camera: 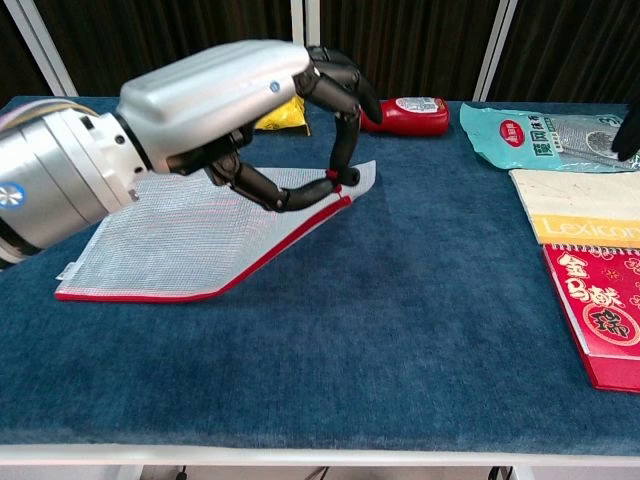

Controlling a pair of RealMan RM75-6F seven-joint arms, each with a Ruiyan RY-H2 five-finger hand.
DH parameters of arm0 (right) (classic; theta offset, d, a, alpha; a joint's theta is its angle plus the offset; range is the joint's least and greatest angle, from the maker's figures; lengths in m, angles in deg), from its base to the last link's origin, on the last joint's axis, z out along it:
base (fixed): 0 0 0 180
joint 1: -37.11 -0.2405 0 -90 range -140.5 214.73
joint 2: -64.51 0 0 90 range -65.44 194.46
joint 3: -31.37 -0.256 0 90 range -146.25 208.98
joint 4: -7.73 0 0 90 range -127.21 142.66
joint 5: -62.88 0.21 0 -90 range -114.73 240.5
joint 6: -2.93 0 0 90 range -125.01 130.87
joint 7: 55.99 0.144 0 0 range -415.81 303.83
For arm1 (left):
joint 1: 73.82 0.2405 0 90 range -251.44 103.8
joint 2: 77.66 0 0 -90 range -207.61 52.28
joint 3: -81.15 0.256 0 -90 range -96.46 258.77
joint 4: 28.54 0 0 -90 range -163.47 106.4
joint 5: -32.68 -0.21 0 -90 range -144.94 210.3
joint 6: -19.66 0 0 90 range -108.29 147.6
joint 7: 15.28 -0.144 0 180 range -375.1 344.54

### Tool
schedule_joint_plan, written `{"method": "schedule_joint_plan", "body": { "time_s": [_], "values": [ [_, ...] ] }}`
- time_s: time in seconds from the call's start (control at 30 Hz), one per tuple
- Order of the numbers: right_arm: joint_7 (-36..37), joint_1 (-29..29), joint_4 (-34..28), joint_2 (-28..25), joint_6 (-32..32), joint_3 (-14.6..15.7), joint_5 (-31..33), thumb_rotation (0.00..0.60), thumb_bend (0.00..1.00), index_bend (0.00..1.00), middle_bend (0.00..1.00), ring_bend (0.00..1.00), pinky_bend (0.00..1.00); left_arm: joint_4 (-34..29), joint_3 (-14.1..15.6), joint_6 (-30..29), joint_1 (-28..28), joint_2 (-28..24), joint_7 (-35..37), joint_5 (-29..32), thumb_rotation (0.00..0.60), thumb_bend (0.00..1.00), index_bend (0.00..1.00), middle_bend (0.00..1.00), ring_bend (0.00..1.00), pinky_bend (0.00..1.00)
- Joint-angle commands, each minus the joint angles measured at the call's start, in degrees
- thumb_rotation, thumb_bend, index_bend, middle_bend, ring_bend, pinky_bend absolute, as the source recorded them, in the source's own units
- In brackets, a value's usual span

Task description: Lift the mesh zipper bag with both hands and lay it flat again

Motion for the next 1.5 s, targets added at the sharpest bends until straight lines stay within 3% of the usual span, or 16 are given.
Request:
{"method": "schedule_joint_plan", "body": {
  "time_s": [0.03, 0.13, 0.4, 0.7, 1.13, 1.5],
  "values": [
    [-5.8, -4.6, -2.1, 3.4, -5.5, -2.9, 1.3, 0.600, 0.29, 0.42, 0.42, 0.21, 0.35, -3.0, -1.0, -2.4, 2.1, -1.5, -0.3, 0.5, 0.600, 0.52, 0.63, 0.25, 0.11, 0.14],
    [-8.2, -7.8, -3.2, 5.8, -9.0, -5.7, 4.3, 0.600, 0.24, 0.42, 0.42, 0.21, 0.35, -4.8, -1.3, -3.7, 3.1, -2.2, -0.9, 0.3, 0.600, 0.52, 0.64, 0.25, 0.10, 0.14],
    [-15.0, -16.2, -4.4, 12.0, -18.5, -11.8, 14.6, 0.600, 0.24, 0.41, 0.41, 0.21, 0.35, -8.1, -2.7, -5.3, 4.8, -3.2, -1.2, 0.7, 0.600, 0.52, 0.64, 0.24, 0.09, 0.14],
    [-20.0, -23.2, -2.8, 20.2, -22.5, -15.0, 22.3, 0.600, 0.31, 0.39, 0.40, 0.21, 0.35, -9.9, -4.3, -5.8, 5.8, -4.2, -0.5, 1.4, 0.600, 0.51, 0.64, 0.23, 0.09, 0.14],
    [-19.7, -28.5, 0.7, 26.6, -23.3, -16.2, 27.6, 0.600, 0.34, 0.40, 0.40, 0.21, 0.35, -10.5, -5.7, -5.3, 6.3, -4.8, 0.0, 2.0, 0.600, 0.52, 0.64, 0.23, 0.09, 0.14],
    [-19.1, -30.9, 2.1, 28.6, -23.5, -15.9, 30.3, 0.600, 0.39, 0.50, 0.42, 0.21, 0.35, -11.0, -5.8, -5.4, 7.1, -5.5, 0.4, 1.7, 0.600, 0.51, 0.64, 0.23, 0.09, 0.14]
  ]
}}
